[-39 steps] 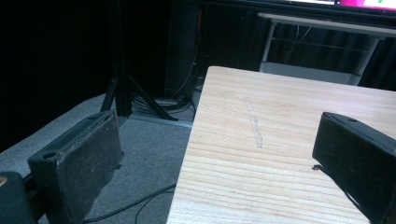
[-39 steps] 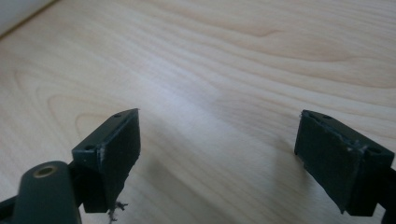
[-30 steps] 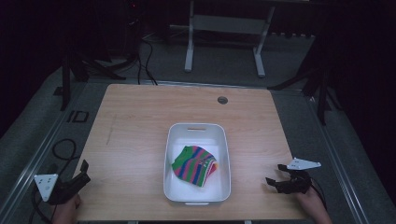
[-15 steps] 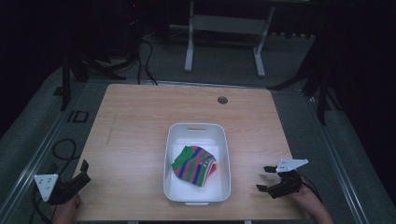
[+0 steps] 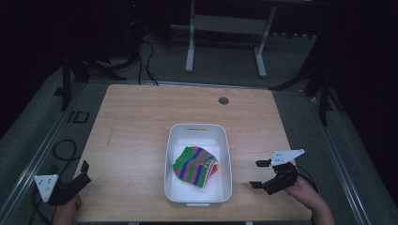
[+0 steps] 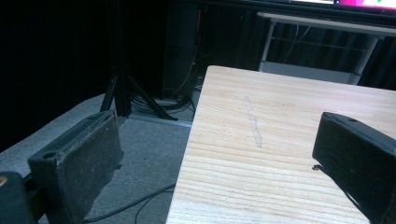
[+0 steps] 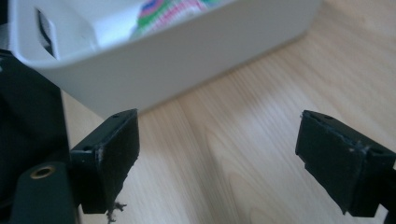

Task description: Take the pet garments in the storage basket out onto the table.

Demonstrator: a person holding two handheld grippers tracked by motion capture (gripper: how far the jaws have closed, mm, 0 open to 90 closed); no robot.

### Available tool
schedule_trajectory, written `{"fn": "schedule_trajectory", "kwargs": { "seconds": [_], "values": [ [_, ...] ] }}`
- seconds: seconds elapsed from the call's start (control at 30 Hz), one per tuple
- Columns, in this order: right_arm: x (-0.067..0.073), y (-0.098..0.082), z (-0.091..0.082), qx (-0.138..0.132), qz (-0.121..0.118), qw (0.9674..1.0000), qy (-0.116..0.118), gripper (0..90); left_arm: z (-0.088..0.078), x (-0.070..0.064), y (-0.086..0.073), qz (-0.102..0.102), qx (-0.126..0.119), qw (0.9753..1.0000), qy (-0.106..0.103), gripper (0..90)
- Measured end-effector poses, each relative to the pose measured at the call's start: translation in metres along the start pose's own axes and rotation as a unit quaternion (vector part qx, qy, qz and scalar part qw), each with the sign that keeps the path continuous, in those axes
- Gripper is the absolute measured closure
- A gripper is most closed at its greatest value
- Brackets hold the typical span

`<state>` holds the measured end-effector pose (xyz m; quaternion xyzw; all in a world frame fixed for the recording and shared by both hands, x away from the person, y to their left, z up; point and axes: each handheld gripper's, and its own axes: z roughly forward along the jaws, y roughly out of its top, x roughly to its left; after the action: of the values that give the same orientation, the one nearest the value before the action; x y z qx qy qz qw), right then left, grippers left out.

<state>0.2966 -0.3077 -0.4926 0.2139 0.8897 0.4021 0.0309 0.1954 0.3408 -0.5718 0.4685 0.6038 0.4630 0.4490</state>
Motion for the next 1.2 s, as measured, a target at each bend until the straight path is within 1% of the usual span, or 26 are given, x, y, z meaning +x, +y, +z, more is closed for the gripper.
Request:
{"fn": "schedule_trajectory", "kwargs": {
  "seconds": [0.03,0.07,0.1,0.13,0.17,0.23,0.27,0.33,0.37,0.4,0.43,0.47,0.53,0.6,0.63,0.67,0.73,0.77,0.87,0.9,0.93,0.97,1.03,1.13,1.2],
  "values": [
    [0.000,0.000,0.000,0.000,0.000,1.0000,0.000,13.4,0.000,0.000,0.000,0.000,0.000,1.0000,0.000,1.8],
    [0.004,0.012,-0.002,-0.001,-0.008,0.9999,0.007,13.2,0.000,0.000,0.000,0.000,0.000,1.0000,-0.001,1.8],
    [0.006,0.016,-0.003,-0.001,-0.013,0.9999,0.009,13.1,0.000,0.000,0.000,0.000,0.000,1.0000,0.000,1.8],
    [0.006,0.016,-0.003,-0.001,-0.013,0.9999,0.009,13.1,0.000,0.000,0.000,0.000,0.000,1.0000,0.000,1.8],
    [0.011,0.027,-0.002,0.004,-0.025,0.9996,0.015,12.5,0.000,0.000,0.000,0.000,0.001,1.0000,-0.001,1.8],
    [0.013,0.030,-0.001,0.005,-0.028,0.9994,0.018,12.3,0.000,0.000,0.000,0.000,0.000,1.0000,0.000,1.8],
    [0.016,0.038,0.001,0.004,-0.038,0.9990,0.024,10.8,0.000,0.000,0.000,0.000,0.000,1.0000,0.000,1.8],
    [0.019,0.046,0.003,-0.001,-0.040,0.9988,0.027,10.8,0.000,0.000,0.000,-0.001,-0.001,1.0000,0.000,1.8],
    [0.019,0.046,0.003,-0.001,-0.040,0.9988,0.027,10.8,0.000,0.000,0.000,-0.001,-0.001,1.0000,0.000,1.8],
    [0.022,0.054,0.005,-0.002,-0.042,0.9989,0.022,10.8,0.000,0.000,0.000,-0.001,-0.001,1.0000,0.000,1.8],
    [0.022,0.054,0.005,-0.002,-0.042,0.9989,0.022,10.8,0.000,0.000,0.000,0.000,0.000,1.0000,0.000,1.8],
    [0.024,0.062,0.008,-0.003,-0.043,0.9988,0.022,10.8,0.000,0.000,0.000,0.000,0.000,1.0000,0.000,1.8],
    [0.026,0.070,0.011,0.001,-0.047,0.9986,0.025,10.8,0.000,0.000,0.000,-0.001,0.000,1.0000,0.000,1.8],
    [0.028,0.078,0.016,0.000,-0.048,0.9986,0.021,10.8,0.000,0.000,0.000,-0.001,0.000,1.0000,0.000,1.8],
    [0.028,0.078,0.016,0.000,-0.048,0.9986,0.021,10.8,0.000,0.000,0.000,-0.001,0.000,1.0000,0.000,1.8],
    [0.030,0.086,0.022,0.000,-0.052,0.9984,0.024,10.9,0.000,0.000,0.000,-0.001,0.000,1.0000,0.000,1.8],
    [0.030,0.089,0.024,0.002,-0.054,0.9982,0.025,10.9,0.000,0.000,0.000,-0.001,0.001,1.0000,-0.001,1.8],
    [0.032,0.095,0.031,0.010,-0.056,0.9979,0.030,10.8,0.000,0.001,0.000,-0.002,0.001,1.0000,-0.001,1.8],
    [0.033,0.098,0.035,0.014,-0.058,0.9977,0.031,10.8,0.000,0.001,0.000,-0.003,0.001,1.0000,-0.002,1.8],
    [0.034,0.101,0.039,0.017,-0.060,0.9975,0.032,10.9,0.000,0.001,0.000,-0.002,0.002,1.0000,-0.003,1.8],
    [0.036,0.107,0.048,0.023,-0.059,0.9970,0.044,11.0,0.000,0.001,0.000,-0.002,0.001,1.0000,-0.003,1.8],
    [0.037,0.109,0.052,0.028,-0.059,0.9968,0.046,11.1,0.000,0.001,0.000,-0.002,0.001,1.0000,-0.002,1.8],
    [0.039,0.112,0.059,0.036,-0.066,0.9962,0.044,11.0,0.000,0.001,0.000,-0.002,0.002,1.0000,-0.003,1.8],
    [0.043,0.118,0.069,0.041,-0.070,0.9954,0.051,11.0,0.000,0.001,0.000,-0.007,-0.001,1.0000,-0.002,1.8],
    [0.045,0.123,0.076,0.049,-0.074,0.9952,0.042,11.0,0.000,0.001,0.000,-0.003,-0.002,1.0000,-0.002,1.8]
  ]
}}
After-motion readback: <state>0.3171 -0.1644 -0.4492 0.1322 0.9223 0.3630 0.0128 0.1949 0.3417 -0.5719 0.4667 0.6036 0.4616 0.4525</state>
